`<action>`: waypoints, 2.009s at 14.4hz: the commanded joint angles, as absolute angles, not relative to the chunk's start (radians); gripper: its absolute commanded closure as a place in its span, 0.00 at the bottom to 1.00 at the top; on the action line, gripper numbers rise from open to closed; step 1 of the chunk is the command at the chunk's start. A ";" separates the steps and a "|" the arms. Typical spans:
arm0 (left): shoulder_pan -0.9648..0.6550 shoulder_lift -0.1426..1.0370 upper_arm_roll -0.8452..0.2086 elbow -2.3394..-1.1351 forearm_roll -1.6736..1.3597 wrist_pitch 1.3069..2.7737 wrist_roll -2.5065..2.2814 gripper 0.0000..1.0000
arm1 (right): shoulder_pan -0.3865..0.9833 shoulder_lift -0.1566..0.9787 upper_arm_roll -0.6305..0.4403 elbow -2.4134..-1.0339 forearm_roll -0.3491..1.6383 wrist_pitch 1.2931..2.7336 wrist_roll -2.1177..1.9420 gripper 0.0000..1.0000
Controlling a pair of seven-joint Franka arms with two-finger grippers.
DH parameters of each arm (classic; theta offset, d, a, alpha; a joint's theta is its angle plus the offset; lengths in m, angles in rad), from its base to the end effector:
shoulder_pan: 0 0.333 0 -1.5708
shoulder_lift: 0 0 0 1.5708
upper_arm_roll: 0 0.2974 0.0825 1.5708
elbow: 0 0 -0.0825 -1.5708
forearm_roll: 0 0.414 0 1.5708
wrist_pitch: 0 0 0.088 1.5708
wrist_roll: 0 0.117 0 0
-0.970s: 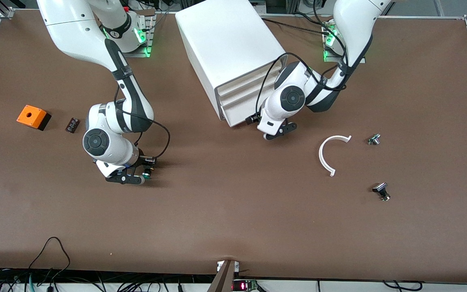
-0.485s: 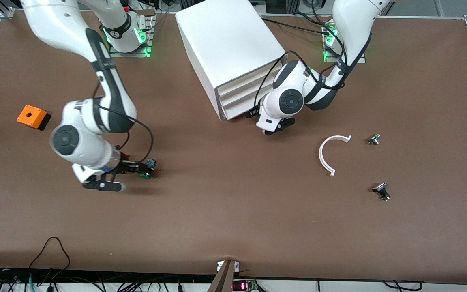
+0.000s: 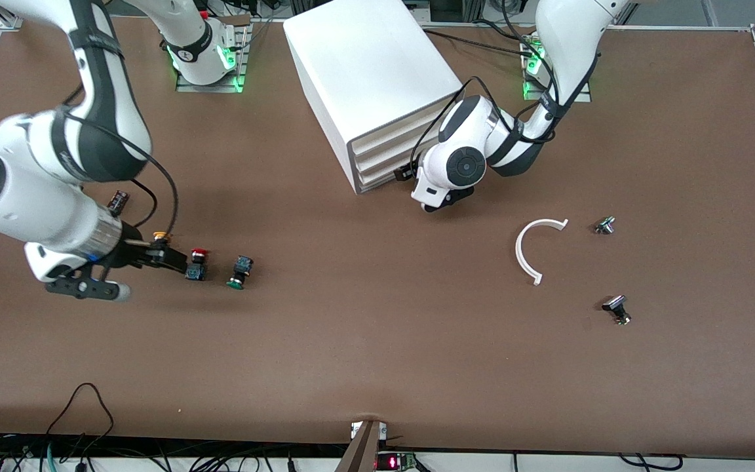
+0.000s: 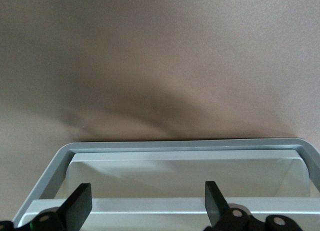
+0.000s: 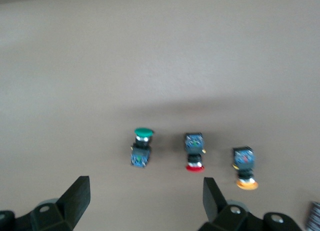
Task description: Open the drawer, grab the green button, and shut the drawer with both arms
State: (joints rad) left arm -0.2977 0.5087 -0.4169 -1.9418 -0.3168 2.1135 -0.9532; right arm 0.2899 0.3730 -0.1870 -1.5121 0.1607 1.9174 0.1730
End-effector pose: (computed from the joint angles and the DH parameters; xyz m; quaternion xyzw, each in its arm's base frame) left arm 0.4392 -0.4077 0.1770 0.9375 0.2217 -0.2656 0.0365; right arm 0.6892 0.0989 0.4203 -0.9975 0.0539 -0.0136 0.0446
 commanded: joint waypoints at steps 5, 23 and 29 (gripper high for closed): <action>-0.308 0.512 -0.419 -1.937 -0.344 2.100 -0.922 0.01 | 0.195 0.178 -0.146 -1.525 0.073 1.698 0.092 0.00; -0.111 0.505 -0.431 -1.597 -0.054 1.794 -0.917 0.00 | -0.034 -0.034 0.143 -1.534 -0.020 1.425 0.232 0.00; -0.019 0.460 -0.433 -1.333 0.159 1.519 -0.717 0.00 | -0.049 -0.121 0.121 -1.727 -0.020 1.647 0.244 0.00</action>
State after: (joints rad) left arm -0.0334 0.4881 -0.4301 -1.4049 0.0793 1.5854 -0.8186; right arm -0.0341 -0.0342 0.1210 -1.6058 -0.0144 1.5777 0.2480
